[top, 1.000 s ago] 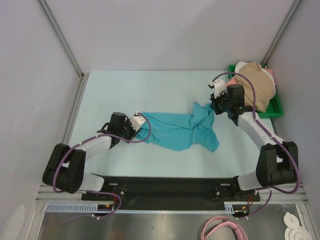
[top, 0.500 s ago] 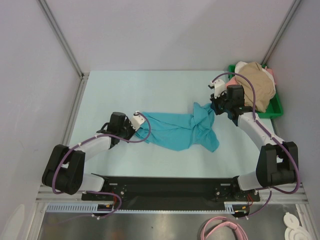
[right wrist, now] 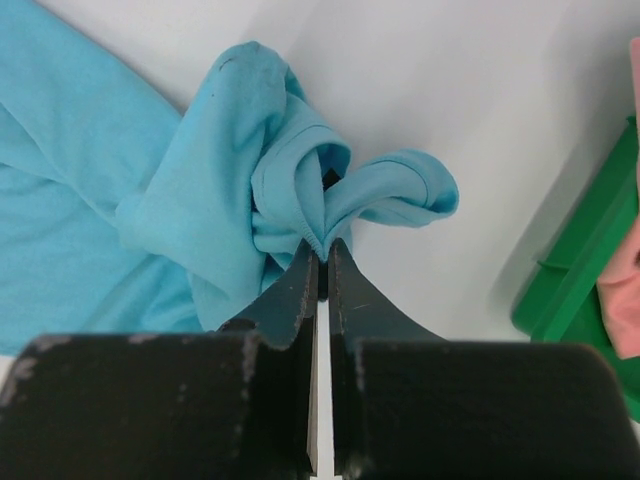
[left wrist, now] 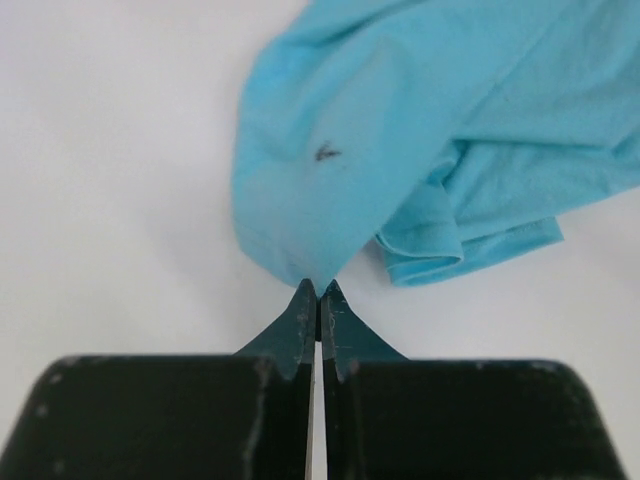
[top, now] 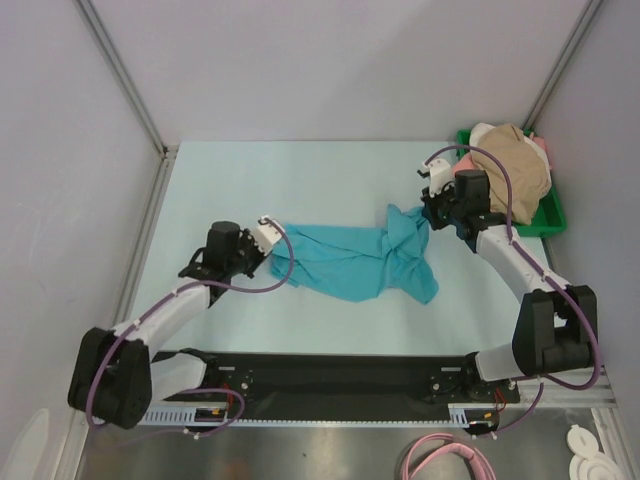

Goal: Fold and stack the t-shirts
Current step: Flatten the tshirt out

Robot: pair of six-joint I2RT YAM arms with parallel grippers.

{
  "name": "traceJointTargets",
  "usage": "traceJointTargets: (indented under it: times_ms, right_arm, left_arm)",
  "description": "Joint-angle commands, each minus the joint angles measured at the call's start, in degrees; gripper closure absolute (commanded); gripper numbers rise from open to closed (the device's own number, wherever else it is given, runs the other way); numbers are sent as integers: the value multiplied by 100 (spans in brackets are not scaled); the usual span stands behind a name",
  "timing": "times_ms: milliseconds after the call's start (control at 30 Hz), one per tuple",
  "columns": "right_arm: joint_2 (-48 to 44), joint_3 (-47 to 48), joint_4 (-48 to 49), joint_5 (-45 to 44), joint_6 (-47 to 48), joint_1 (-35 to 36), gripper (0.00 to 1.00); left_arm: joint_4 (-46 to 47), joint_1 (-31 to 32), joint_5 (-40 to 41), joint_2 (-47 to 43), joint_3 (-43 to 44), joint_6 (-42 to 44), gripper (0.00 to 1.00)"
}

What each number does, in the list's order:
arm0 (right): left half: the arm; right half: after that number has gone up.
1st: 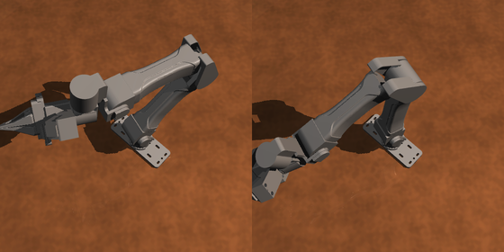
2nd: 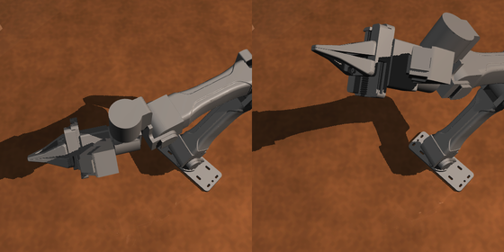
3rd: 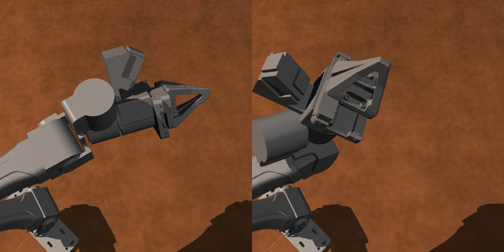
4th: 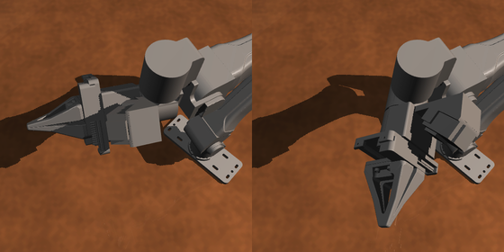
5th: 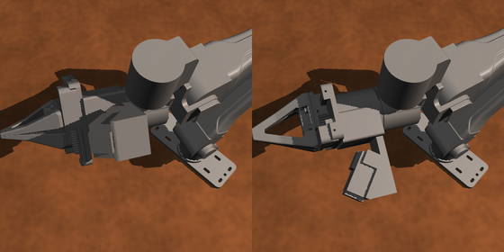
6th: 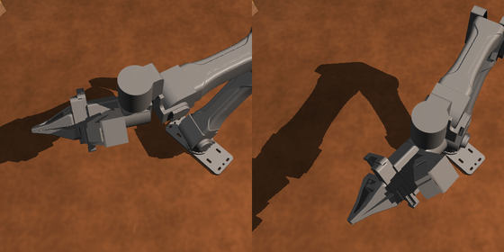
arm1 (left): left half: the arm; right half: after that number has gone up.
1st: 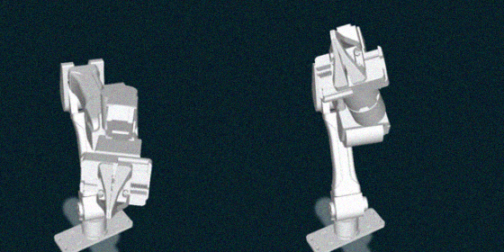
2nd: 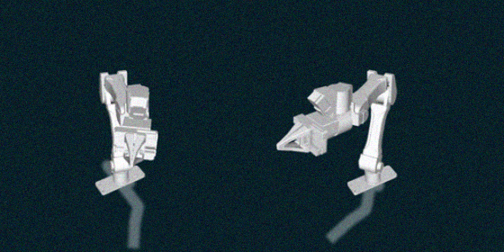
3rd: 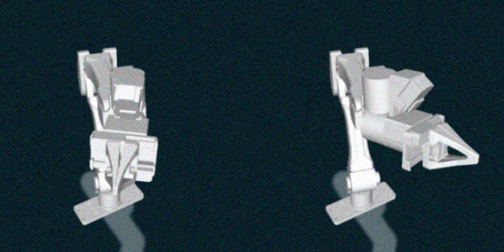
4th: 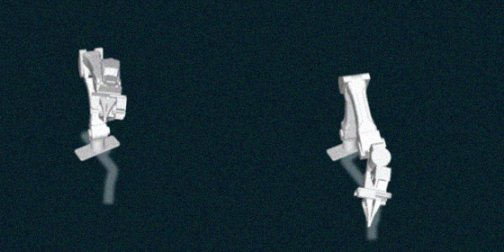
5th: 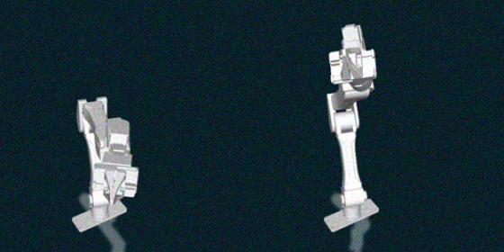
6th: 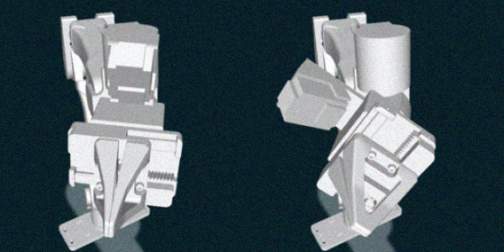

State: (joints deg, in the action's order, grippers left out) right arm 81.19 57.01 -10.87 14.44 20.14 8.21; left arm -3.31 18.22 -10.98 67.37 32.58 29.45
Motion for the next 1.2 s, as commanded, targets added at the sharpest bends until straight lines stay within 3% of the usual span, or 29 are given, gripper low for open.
traceJointTargets:
  times_ms: [0,233,500,667,700,733,800,933,1067,1167]
  right_arm:
    - [-331,-24,95,15,-19,-82,100]
    - [-200,-129,-46,-99,262,-337,100]
    - [555,178,-116,-652,263,-495,100]
    - [627,91,-476,-486,192,-706,100]
    - [583,38,-512,-486,279,-706,96]
    - [548,-23,-538,-529,332,-715,83]
    - [276,-233,-583,-556,472,-741,67]
    - [-751,-866,-407,-22,1174,-724,59]
    - [-1412,-999,-1108,919,2237,-558,54]
    - [-1667,-973,-1408,1131,2782,-259,52]
  left_arm:
    - [-37,-20,394,-863,170,-54,100]
    - [32,-20,1079,-1797,-58,95,100]
    - [742,-29,2064,-1596,-164,210,100]
    - [1034,-38,2434,-1639,-129,157,99]
    - [1121,-29,2452,-1675,-138,166,100]
    - [1166,-38,2461,-1684,-164,184,100]
    - [1131,-38,2382,-1649,-129,219,100]
    - [1113,-38,2294,-1569,-190,175,100]
    - [1105,-29,2144,-1508,-252,87,100]
    - [1096,-29,2066,-1473,-296,96,100]
